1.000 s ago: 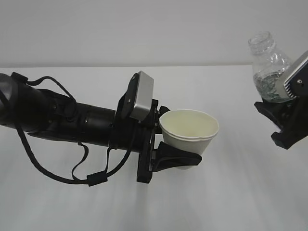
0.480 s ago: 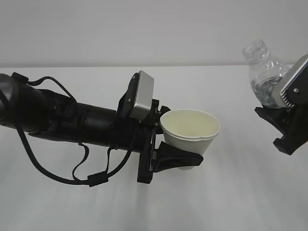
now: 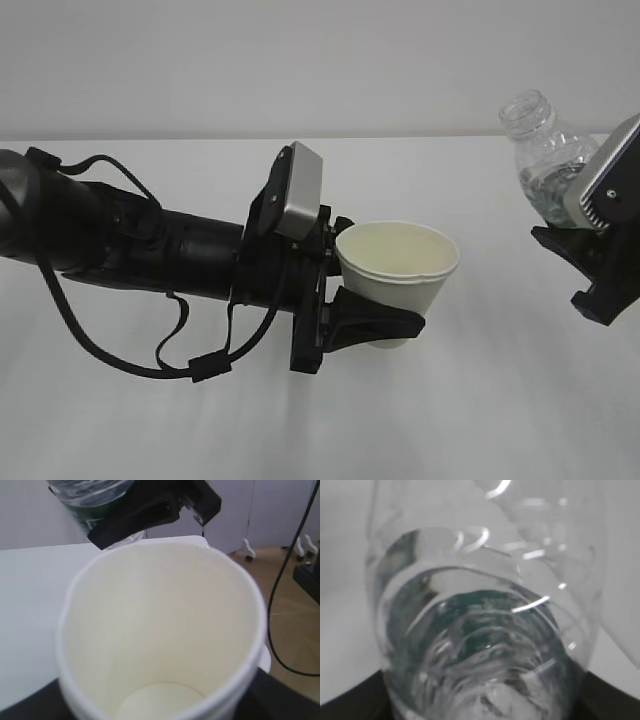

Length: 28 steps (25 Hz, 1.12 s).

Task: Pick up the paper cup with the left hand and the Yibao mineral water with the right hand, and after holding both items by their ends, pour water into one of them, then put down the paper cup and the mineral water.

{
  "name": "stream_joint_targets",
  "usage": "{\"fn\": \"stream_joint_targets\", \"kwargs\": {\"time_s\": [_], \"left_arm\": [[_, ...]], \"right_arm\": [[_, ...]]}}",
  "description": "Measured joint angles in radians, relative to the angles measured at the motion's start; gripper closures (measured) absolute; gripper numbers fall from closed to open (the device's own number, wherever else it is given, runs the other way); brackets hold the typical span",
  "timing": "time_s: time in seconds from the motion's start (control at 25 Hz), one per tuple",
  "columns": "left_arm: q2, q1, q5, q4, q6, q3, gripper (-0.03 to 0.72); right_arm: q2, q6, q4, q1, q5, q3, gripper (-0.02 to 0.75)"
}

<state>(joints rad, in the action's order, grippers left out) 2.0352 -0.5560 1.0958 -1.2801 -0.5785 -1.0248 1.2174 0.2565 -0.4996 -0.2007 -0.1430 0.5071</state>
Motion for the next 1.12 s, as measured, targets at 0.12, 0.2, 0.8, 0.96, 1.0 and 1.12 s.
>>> {"fn": "stream_joint_targets", "kwargs": {"time_s": [0.12,0.2,0.8,0.96,1.0,1.12], "left_arm": [[0.000,0.000,-0.009,0.000,-0.005,-0.007,0.252],[0.000,0.000,-0.024,0.000,-0.009,-0.007,0.252],[0.000,-0.058,-0.111,-0.004,-0.017,-0.007,0.252],[0.000,-0.058,-0.112,0.000,-0.017,-0.017,0.252],[0.000,-0.058,-0.112,0.000,-0.017,-0.024,0.252],[0.000,-0.058,-0.112,0.002,-0.017,-0.048,0.252]], "right_arm": [[0.000,0.000,-0.016,0.000,0.002,0.000,0.271],[0.000,0.000,-0.024,0.000,0.005,0.000,0.271],[-0.002,0.001,-0.103,0.000,0.036,0.000,0.272],[-0.030,0.001,-0.113,0.000,0.056,0.000,0.272],[-0.040,0.001,-0.118,0.000,0.060,0.000,0.272],[-0.065,0.001,-0.142,0.000,0.080,0.000,0.271]]}}
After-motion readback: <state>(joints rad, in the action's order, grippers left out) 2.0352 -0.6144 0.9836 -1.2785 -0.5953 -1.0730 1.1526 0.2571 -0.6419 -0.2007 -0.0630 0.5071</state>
